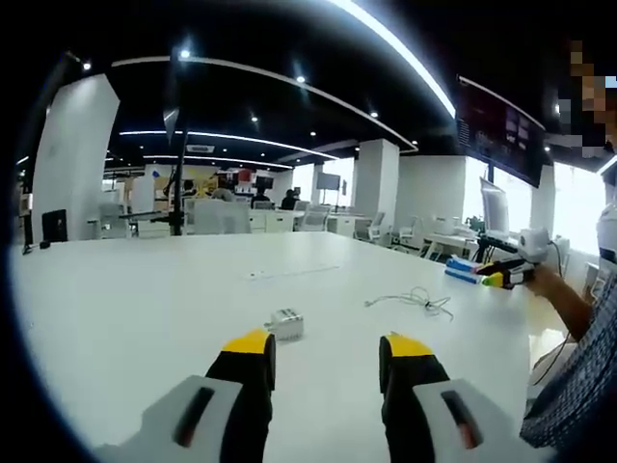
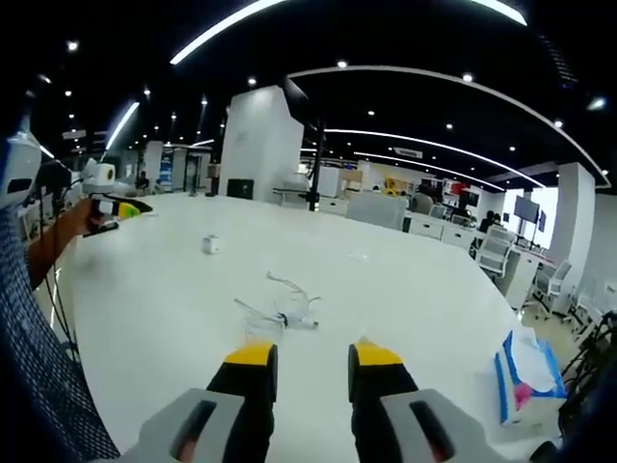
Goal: Plug the desk Type‑C cable into the charger adapter.
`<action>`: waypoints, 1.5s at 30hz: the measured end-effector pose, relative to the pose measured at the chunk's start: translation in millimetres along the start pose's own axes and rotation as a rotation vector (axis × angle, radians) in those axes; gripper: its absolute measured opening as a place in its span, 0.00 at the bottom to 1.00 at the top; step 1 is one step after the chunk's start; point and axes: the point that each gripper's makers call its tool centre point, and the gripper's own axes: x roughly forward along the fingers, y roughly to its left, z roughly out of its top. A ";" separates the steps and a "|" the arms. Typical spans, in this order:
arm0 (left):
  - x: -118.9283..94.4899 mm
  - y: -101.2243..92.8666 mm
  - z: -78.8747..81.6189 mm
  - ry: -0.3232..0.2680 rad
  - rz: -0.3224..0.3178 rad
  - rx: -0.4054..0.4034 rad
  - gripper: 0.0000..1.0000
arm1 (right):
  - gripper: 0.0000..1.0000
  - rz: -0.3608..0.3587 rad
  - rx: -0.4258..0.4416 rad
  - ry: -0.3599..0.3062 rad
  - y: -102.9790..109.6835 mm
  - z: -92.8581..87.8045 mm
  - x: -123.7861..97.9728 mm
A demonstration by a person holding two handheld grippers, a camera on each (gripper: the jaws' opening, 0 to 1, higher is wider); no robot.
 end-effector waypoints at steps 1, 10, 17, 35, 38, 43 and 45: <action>-0.3 0.5 1.0 -0.006 0.000 -0.007 0.43 | 0.31 -0.002 0.001 -0.004 -0.4 0.7 -0.8; -0.1 0.1 -3.7 0.015 0.002 0.015 0.42 | 0.32 -0.001 0.017 0.012 -1.9 -2.4 -0.7; -4.1 2.4 6.9 -0.033 0.004 0.005 0.43 | 0.31 0.002 0.031 -0.004 -2.3 0.5 -0.2; -6.8 5.1 -1.3 0.033 0.020 0.031 0.42 | 0.32 0.015 0.029 0.031 0.8 -0.9 0.0; -9.0 5.9 -2.3 0.041 0.029 0.031 0.42 | 0.32 0.018 0.027 0.034 1.8 -0.8 0.7; -10.8 7.0 -4.7 0.048 0.038 0.025 0.42 | 0.33 0.024 0.022 0.036 4.0 -0.7 1.6; -11.2 7.2 -5.6 0.051 0.040 0.024 0.42 | 0.33 0.021 0.020 0.038 3.8 -1.3 1.7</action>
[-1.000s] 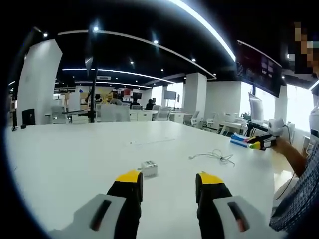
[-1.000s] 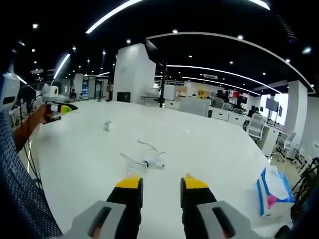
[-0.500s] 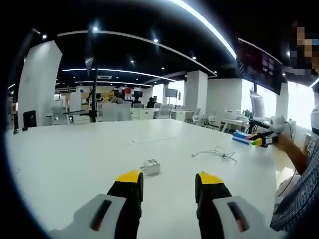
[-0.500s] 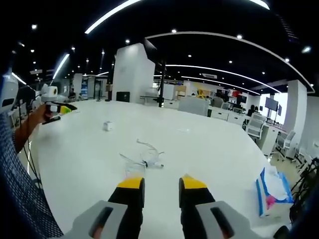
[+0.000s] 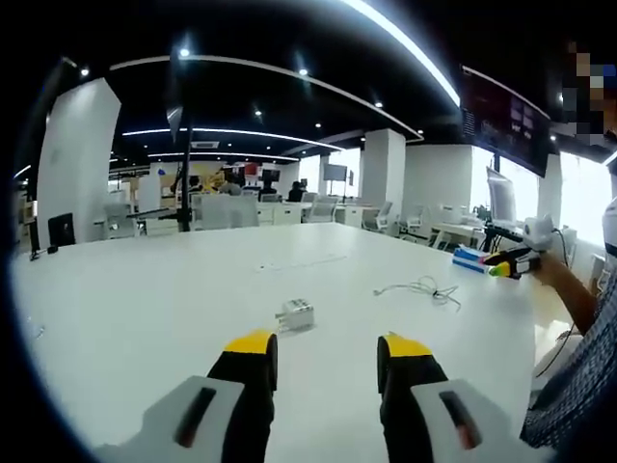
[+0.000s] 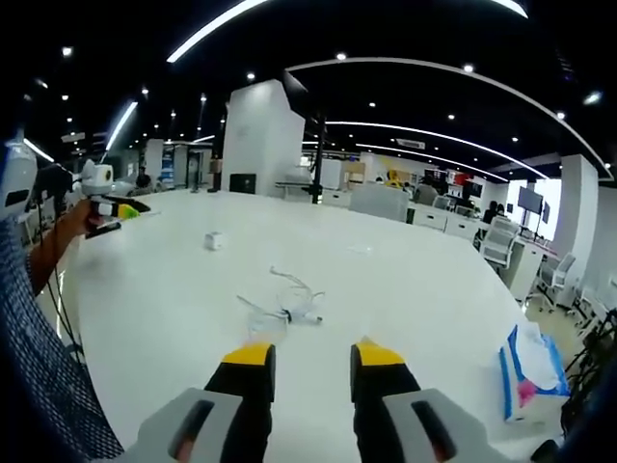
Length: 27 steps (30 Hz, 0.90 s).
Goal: Plug the desk Type‑C cable into the charger adapter.
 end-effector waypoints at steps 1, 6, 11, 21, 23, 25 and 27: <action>-0.1 0.3 -1.0 0.005 0.003 -0.001 0.42 | 0.33 0.000 0.000 0.000 -0.2 -0.5 0.0; 0.3 0.9 -5.9 0.023 0.008 -0.001 0.42 | 0.35 0.011 0.017 0.001 1.0 -2.0 1.0; 1.0 3.9 -9.9 0.040 0.016 0.001 0.42 | 0.36 0.022 0.008 0.013 1.1 -1.8 6.4; -3.0 5.3 -13.9 0.062 0.037 0.007 0.42 | 0.36 0.038 -0.018 0.023 1.9 -1.1 16.3; -3.4 5.0 -12.7 0.059 0.037 0.010 0.42 | 0.35 0.035 -0.018 0.022 0.3 -0.9 16.9; -3.4 5.1 -11.7 0.057 0.037 0.012 0.42 | 0.35 0.034 -0.016 0.024 -0.1 -1.1 17.1; -3.5 5.5 -11.0 0.058 0.041 0.012 0.42 | 0.36 0.035 -0.017 0.021 0.0 -0.2 16.7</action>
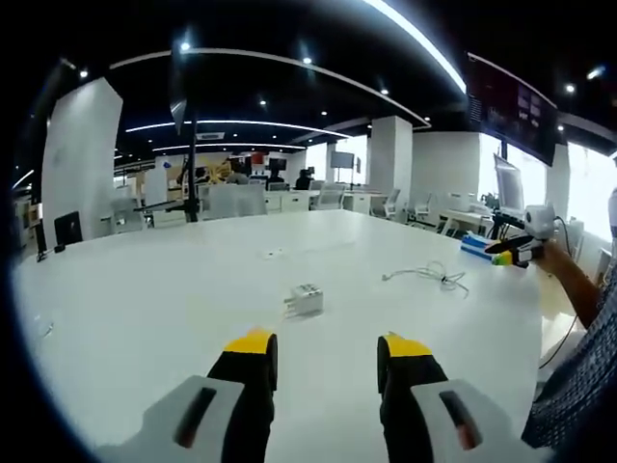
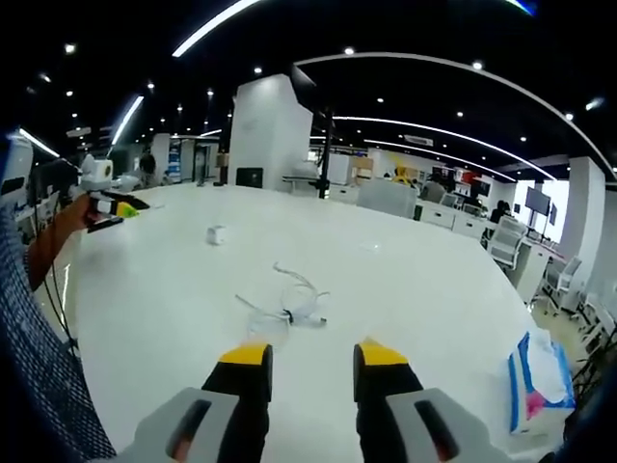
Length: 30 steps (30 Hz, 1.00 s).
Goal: Plug the desk Type‑C cable into the charger adapter.
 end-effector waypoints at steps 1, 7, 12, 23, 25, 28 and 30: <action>0.0 0.0 0.1 0.000 0.000 0.000 0.42 | 0.36 0.005 0.001 -0.002 0.8 0.7 -0.4; 1.6 2.5 -2.1 0.003 0.003 -0.006 0.42 | 0.37 0.014 -0.001 0.014 2.5 -2.1 1.0; 1.7 3.7 -1.4 0.000 0.003 -0.001 0.42 | 0.37 0.021 -0.005 0.020 4.2 -2.0 2.1; 8.2 4.8 5.5 -0.011 -0.010 -0.001 0.41 | 0.36 0.025 -0.006 0.026 5.4 0.3 7.2; 10.7 6.1 5.1 -0.002 -0.008 0.008 0.41 | 0.36 0.028 -0.004 0.029 5.5 2.6 8.8; 12.7 5.0 5.6 -0.001 -0.016 0.011 0.41 | 0.36 0.031 0.008 0.024 7.2 11.9 8.3; 16.2 4.4 3.5 0.003 -0.025 0.011 0.41 | 0.36 0.042 0.002 0.010 10.8 17.5 10.2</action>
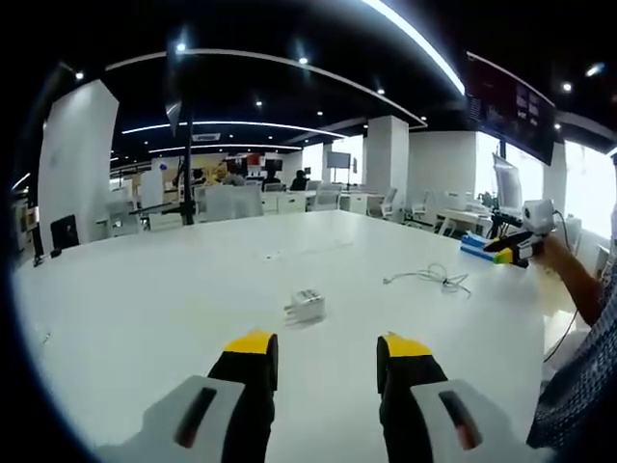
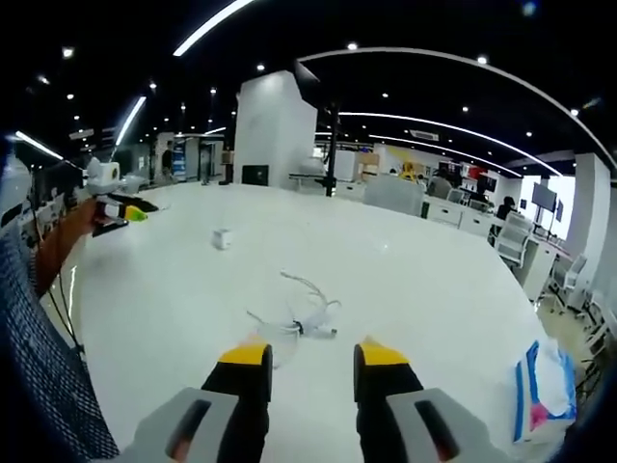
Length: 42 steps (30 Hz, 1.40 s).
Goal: Plug the desk Type‑C cable into the charger adapter.
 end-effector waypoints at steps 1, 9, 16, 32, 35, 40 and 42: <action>1.9 -0.2 -1.7 0.005 -0.004 0.001 0.41 | 0.36 0.005 -0.006 -0.003 1.6 1.3 1.6; 8.8 9.9 -4.8 0.027 0.011 0.004 0.41 | 0.36 0.013 0.018 0.030 -5.0 -12.4 14.6; 23.0 14.0 -9.7 0.056 0.009 0.010 0.41 | 0.36 0.000 -0.010 0.052 -13.3 -14.3 23.8; 44.6 30.2 -9.3 0.081 0.010 0.045 0.42 | 0.35 0.048 -0.017 0.031 -12.9 5.2 49.1; 51.8 34.1 -10.5 0.092 0.002 0.055 0.42 | 0.35 0.053 -0.023 0.032 -14.5 6.1 54.0; 60.1 39.5 -7.3 0.076 -0.009 0.058 0.41 | 0.35 0.048 -0.024 0.046 -19.6 4.5 62.5; 65.2 41.7 -8.0 0.071 -0.019 0.059 0.41 | 0.34 0.049 -0.019 0.047 -20.5 3.9 64.6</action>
